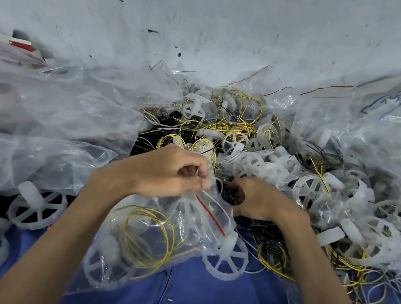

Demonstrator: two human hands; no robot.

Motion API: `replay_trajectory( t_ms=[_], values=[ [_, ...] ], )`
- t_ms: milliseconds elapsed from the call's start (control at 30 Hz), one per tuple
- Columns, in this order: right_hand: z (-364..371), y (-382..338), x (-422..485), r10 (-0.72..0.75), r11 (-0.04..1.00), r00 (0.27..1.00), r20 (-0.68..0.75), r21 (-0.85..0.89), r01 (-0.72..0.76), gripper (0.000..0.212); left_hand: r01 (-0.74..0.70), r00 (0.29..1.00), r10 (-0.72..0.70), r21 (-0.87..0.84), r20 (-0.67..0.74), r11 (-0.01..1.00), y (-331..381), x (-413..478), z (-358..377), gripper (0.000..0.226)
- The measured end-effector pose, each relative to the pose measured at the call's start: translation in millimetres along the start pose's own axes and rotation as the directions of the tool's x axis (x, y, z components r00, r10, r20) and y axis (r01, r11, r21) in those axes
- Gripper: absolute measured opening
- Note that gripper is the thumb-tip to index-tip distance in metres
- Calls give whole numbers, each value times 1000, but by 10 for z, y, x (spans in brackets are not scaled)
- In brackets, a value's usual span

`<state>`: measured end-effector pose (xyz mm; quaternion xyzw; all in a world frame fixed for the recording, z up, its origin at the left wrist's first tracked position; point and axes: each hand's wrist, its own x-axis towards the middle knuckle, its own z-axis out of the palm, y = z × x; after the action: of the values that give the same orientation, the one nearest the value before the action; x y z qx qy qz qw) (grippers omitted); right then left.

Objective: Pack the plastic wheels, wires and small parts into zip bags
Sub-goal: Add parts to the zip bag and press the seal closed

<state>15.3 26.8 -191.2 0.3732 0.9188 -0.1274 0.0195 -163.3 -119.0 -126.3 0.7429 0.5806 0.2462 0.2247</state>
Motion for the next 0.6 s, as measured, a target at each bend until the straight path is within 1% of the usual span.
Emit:
replay_trajectory(
  t_ms=[133,167,233,300,333,367,400,433,500,533,600],
  values=[
    [-215,54,-116,-24,996,995,-97,82,32,65,25,999,-23,-72,31,997,13,-41,-63,33],
    [-273,67,-153,-35,992,992,-119,117,49,63,29,999,-25,-82,48,996,15,-49,-76,32],
    [-374,87,-217,-52,979,986,-161,189,82,58,23,996,-13,-113,90,993,15,-53,-89,23],
    [-447,110,-264,-74,951,978,-193,282,127,49,17,994,-1,-148,111,989,11,-48,-85,19],
    [-477,124,-285,-85,912,978,-193,381,155,41,19,994,-2,-157,107,987,5,-41,-77,19],
    [-496,133,-308,-88,842,979,-184,511,172,34,22,996,-7,-159,94,987,-5,-36,-67,20],
    [-509,142,-338,-87,756,981,-175,630,180,31,23,997,-11,-156,76,987,-14,-30,-56,20],
    [-521,154,-359,-79,679,980,-185,710,189,34,20,998,-12,-149,58,989,-20,-25,-48,22],
    [-537,174,-388,-61,566,969,-239,791,230,45,5,1000,-1,-131,27,991,-17,-24,-40,27],
    [-546,166,-398,-60,501,959,-277,822,269,47,-4,1000,6,-126,13,992,-13,-25,-42,26],
    [-571,122,-402,-39,322,934,-355,881,348,43,-13,1000,11,-113,-13,993,-17,-27,-52,21]
  ],
)
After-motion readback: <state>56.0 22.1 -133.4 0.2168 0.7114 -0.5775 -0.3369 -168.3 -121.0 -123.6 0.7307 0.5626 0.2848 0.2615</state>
